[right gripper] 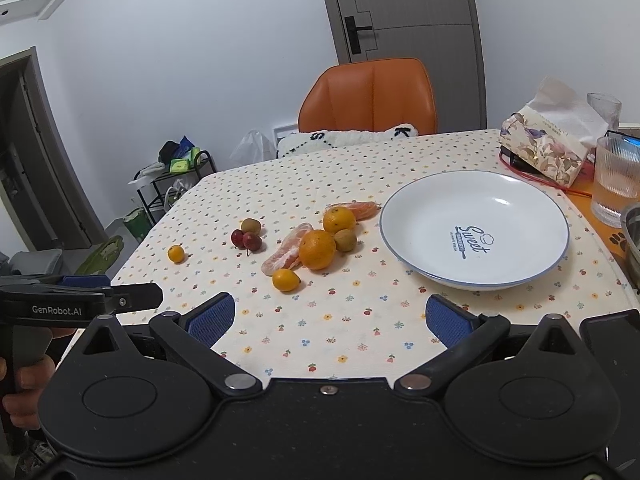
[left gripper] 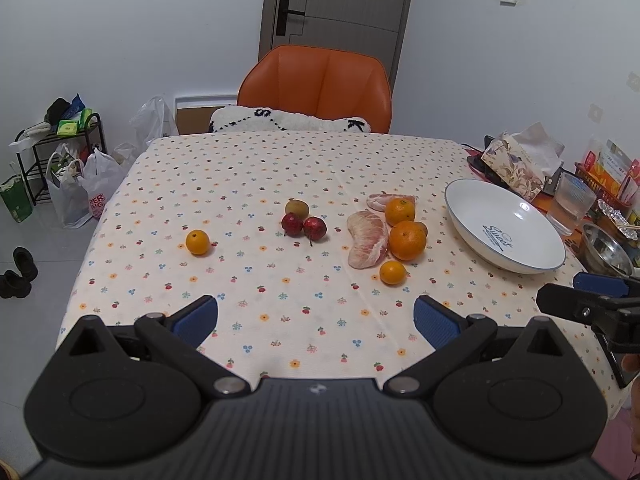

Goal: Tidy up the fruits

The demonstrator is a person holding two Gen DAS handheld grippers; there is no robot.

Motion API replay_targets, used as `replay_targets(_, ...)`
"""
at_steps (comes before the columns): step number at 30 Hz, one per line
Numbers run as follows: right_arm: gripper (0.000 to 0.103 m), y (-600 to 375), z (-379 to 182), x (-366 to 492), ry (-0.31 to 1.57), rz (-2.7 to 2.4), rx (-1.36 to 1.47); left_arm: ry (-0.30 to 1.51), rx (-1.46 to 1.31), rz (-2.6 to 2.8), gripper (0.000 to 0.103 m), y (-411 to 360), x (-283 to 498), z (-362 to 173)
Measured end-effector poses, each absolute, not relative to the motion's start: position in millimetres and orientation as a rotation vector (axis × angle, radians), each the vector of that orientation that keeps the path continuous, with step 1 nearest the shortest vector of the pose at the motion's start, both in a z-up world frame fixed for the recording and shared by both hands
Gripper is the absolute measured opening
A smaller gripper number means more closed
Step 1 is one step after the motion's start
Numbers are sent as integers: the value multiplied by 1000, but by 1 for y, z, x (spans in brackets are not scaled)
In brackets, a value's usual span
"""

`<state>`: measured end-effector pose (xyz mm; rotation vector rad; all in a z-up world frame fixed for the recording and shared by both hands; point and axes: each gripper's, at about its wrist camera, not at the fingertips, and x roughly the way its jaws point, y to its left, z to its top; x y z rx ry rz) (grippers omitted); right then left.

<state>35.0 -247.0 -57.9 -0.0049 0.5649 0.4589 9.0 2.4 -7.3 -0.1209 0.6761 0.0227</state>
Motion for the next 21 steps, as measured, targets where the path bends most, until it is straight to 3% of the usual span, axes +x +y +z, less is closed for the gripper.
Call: replay_targets(21, 103, -250, -53, 34, 554, 462, 11, 660, -111, 21, 103, 4, 2, 2)
